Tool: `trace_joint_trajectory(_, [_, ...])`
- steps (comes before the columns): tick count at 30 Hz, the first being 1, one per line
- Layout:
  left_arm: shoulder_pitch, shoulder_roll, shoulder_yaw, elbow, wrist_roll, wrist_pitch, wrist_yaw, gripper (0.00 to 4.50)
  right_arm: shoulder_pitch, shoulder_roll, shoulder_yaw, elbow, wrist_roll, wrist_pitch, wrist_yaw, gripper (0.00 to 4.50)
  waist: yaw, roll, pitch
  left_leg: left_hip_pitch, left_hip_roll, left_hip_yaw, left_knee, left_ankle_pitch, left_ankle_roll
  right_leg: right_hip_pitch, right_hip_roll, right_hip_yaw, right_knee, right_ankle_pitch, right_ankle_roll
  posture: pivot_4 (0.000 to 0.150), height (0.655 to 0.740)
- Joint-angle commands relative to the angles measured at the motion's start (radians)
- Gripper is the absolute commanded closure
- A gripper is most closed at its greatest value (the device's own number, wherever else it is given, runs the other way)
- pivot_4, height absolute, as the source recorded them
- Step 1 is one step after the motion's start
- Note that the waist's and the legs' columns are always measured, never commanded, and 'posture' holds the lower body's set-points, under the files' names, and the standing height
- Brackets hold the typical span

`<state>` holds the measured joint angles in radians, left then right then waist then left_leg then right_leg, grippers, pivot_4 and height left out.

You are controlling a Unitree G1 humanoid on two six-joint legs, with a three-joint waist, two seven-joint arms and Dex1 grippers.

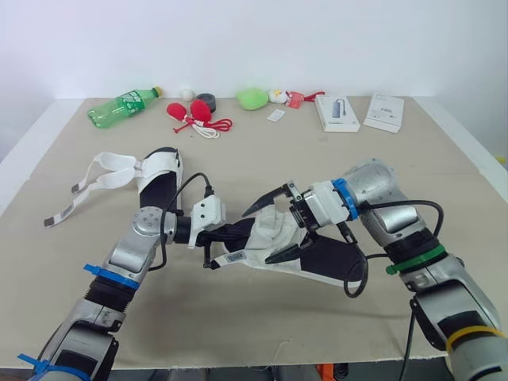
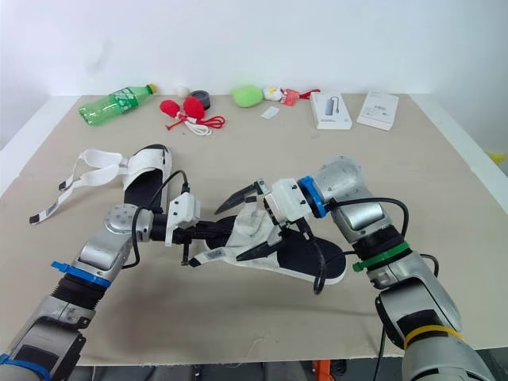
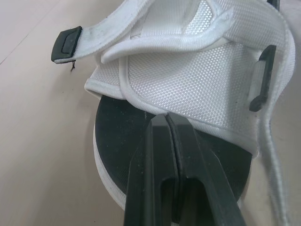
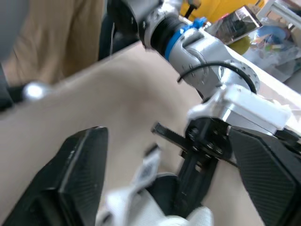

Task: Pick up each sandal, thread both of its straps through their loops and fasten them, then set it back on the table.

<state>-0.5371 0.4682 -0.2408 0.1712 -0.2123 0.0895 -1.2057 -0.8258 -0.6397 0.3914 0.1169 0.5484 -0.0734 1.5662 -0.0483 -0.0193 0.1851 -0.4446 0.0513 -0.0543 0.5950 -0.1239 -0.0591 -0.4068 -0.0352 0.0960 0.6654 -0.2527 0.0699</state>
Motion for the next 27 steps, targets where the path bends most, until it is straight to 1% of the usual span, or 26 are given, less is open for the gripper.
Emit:
trace_joint_trajectory(1, [0.003,0.016,0.006,-0.023,0.003,-0.002,-0.003,4.5,-0.009,-0.083,-0.1,-0.148,0.153,0.343,-0.071,0.08,0.0,0.0,0.0,0.0,0.0,0.0,0.0,0.0,0.0,0.0,0.0,0.0,0.0,0.0,0.0,0.15,0.74])
trace_joint_trajectory(4, [0.002,0.018,0.007,-0.02,0.003,-0.001,-0.003,4.5,0.022,-0.159,-0.132,-0.264,0.294,0.675,-0.167,0.08,0.001,0.0,0.0,0.0,0.0,0.0,0.0,0.0,0.0,0.0,0.0,0.0,0.0,-0.001,-0.001,0.15,0.74])
trace_joint_trajectory(7, [-0.003,0.015,0.007,-0.014,-0.003,0.005,-0.002,4.5,0.096,-0.195,-0.159,-0.386,0.373,0.853,-0.256,0.08,0.001,-0.001,0.0,0.0,0.001,0.0,0.0,0.0,0.0,0.0,0.0,-0.001,0.0,-0.001,-0.002,0.15,0.74])
trace_joint_trajectory(8, [-0.004,0.014,0.007,-0.012,-0.005,0.007,-0.004,4.5,0.127,-0.205,-0.156,-0.424,0.348,0.864,-0.282,0.08,0.001,-0.001,0.0,0.0,0.001,0.0,0.0,0.0,0.0,0.0,0.0,-0.001,0.0,-0.001,-0.002,0.15,0.74])
trace_joint_trajectory(10, [-0.008,0.014,0.004,-0.011,-0.011,0.013,-0.015,4.5,0.155,-0.197,-0.121,-0.459,0.224,0.813,-0.328,0.08,0.001,0.0,0.0,0.0,0.001,0.0,0.0,0.0,0.0,0.0,0.0,-0.001,0.0,-0.002,-0.002,0.15,0.74])
trace_joint_trajectory(15, [-0.017,0.014,-0.003,-0.006,-0.011,0.019,-0.034,4.5,0.088,-0.126,-0.044,-0.448,0.053,0.784,-0.396,0.08,-0.003,-0.001,0.0,0.0,0.0,0.002,0.002,0.0,0.0,-0.001,0.0,0.002,0.0,0.001,-0.001,0.15,0.74])
trace_joint_trajectory(17, [-0.021,0.012,-0.004,-0.003,-0.008,0.019,-0.038,4.5,0.061,-0.133,0.006,-0.466,-0.013,0.792,-0.386,0.08,-0.002,-0.001,0.0,0.0,0.0,0.002,0.003,0.0,0.0,-0.002,0.0,0.002,0.0,0.002,-0.001,0.15,0.74])
trace_joint_trajectory(20, [-0.028,0.007,-0.009,0.003,-0.002,0.014,-0.043,4.5,0.027,-0.152,0.059,-0.49,-0.065,0.817,-0.353,0.08,0.002,-0.001,0.0,0.0,0.0,0.002,0.003,0.0,0.0,-0.001,0.0,0.002,0.0,0.001,-0.001,0.15,0.74])
trace_joint_trajectory(22, [-0.032,0.004,-0.01,0.007,0.0,0.012,-0.044,4.5,0.016,-0.156,0.07,-0.504,-0.063,0.845,-0.331,0.08,0.002,-0.001,0.0,-0.001,0.0,0.002,0.003,0.0,0.0,-0.002,0.0,0.002,-0.001,0.0,0.0,0.15,0.74])
trace_joint_trajectory(27, [-0.039,-0.006,-0.009,0.015,0.004,0.009,-0.041,4.5,-0.006,-0.172,0.113,-0.499,-0.123,0.823,-0.259,0.08,0.002,-0.001,0.0,-0.002,0.0,0.001,0.003,0.0,0.0,-0.002,0.0,0.001,-0.001,0.0,0.0,0.15,0.74])
